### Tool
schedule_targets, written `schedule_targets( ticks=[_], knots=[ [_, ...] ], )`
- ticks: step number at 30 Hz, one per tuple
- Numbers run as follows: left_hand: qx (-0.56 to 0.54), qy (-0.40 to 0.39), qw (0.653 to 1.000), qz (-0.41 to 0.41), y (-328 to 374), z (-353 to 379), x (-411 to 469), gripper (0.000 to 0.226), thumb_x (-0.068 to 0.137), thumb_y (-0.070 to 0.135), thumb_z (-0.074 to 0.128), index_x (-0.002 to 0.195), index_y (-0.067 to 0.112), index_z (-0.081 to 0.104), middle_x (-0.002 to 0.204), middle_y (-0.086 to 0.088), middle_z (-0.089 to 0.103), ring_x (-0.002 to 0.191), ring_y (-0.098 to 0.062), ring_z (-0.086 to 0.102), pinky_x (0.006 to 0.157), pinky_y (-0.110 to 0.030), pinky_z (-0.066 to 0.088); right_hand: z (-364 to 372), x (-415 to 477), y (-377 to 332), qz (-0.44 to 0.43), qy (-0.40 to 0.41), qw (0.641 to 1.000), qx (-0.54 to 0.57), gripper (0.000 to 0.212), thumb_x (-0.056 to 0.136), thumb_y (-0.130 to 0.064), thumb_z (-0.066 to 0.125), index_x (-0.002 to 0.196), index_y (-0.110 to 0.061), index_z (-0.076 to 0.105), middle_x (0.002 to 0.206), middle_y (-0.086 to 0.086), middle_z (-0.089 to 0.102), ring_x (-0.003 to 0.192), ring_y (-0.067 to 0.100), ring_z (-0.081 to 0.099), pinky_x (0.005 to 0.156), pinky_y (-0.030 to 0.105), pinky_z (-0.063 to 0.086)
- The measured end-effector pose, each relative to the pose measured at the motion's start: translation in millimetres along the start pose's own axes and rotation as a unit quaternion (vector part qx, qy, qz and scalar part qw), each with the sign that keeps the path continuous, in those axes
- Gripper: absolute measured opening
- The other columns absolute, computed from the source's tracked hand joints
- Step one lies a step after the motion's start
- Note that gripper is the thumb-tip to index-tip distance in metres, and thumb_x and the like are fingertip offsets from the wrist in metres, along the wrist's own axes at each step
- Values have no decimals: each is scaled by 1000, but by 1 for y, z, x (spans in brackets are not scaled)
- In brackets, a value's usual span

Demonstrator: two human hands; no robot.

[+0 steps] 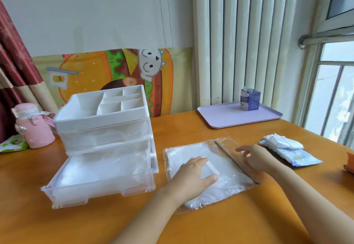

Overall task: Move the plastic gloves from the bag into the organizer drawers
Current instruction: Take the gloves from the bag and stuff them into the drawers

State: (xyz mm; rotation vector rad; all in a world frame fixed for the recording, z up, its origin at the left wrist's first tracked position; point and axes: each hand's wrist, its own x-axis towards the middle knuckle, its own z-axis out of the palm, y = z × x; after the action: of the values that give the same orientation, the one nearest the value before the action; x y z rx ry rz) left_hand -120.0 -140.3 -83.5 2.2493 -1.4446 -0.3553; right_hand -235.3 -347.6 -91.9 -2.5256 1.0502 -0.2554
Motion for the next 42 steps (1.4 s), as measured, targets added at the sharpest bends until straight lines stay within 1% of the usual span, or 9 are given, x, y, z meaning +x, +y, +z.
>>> schedule_targets(
  ticks=[5,9,15,22,27,33,36,39,42],
  knots=[
    [84,-36,992,-86,-15,32,23,75,97,60,29,155,22,1,162,-4,-6,148,-22,-11,117,-48,-9,0,20,11,-36,-55,998,25,28,91,-16,56,102,-38,70,117,-4,65,98,15,60,84,24,49],
    [121,-37,988,-86,-24,43,28,76,95,65,23,155,25,-4,161,-2,-12,147,-21,-17,116,-49,-14,7,31,12,-77,-9,997,15,26,91,-13,59,103,-30,74,110,-4,67,86,10,57,74,19,43],
    [139,-35,986,-86,-26,45,28,78,93,68,19,155,27,-4,161,1,-13,147,-19,-17,115,-46,-15,7,40,10,-91,-63,993,34,26,94,-17,55,113,-28,70,114,-8,66,89,10,60,72,14,43],
    [144,-37,985,-88,-25,45,28,74,96,65,20,155,26,-3,161,2,-13,147,-18,-17,116,-46,-15,11,38,1,-66,-47,994,80,17,84,-28,71,100,-25,76,94,0,69,57,9,49,39,10,33],
    [133,-34,987,-87,-23,44,25,74,96,64,20,155,26,-3,161,1,-13,147,-18,-18,116,-47,-15,19,36,-6,-72,-30,996,36,22,91,-10,53,95,-6,74,84,11,69,54,10,46,42,13,31],
    [115,-29,988,-96,-26,45,24,80,91,70,14,153,27,-10,160,0,-18,146,-19,-21,115,-50,-17,14,29,1,-45,-12,994,94,17,96,-15,51,93,-10,67,84,2,67,66,11,56,57,19,44],
    [105,-29,989,-101,-28,44,22,82,90,72,15,153,27,-10,160,0,-18,146,-20,-22,115,-52,-17,2,23,5,-6,45,954,297,14,94,-15,58,85,-7,66,79,5,68,75,19,62,68,26,50],
    [103,-32,988,-106,-30,44,21,83,90,72,20,154,26,-5,161,-1,-15,146,-21,-20,115,-52,-16,-19,14,-2,8,125,857,500,20,97,-8,50,80,-5,60,85,12,67,82,25,63,83,36,52],
    [75,-14,992,-100,-25,40,22,86,88,74,31,155,25,6,162,-1,-2,149,-21,-7,118,-50,-9,-42,-4,-19,-37,83,765,637,18,100,-7,42,85,-6,53,101,20,67,96,29,67,89,39,51]
  ],
)
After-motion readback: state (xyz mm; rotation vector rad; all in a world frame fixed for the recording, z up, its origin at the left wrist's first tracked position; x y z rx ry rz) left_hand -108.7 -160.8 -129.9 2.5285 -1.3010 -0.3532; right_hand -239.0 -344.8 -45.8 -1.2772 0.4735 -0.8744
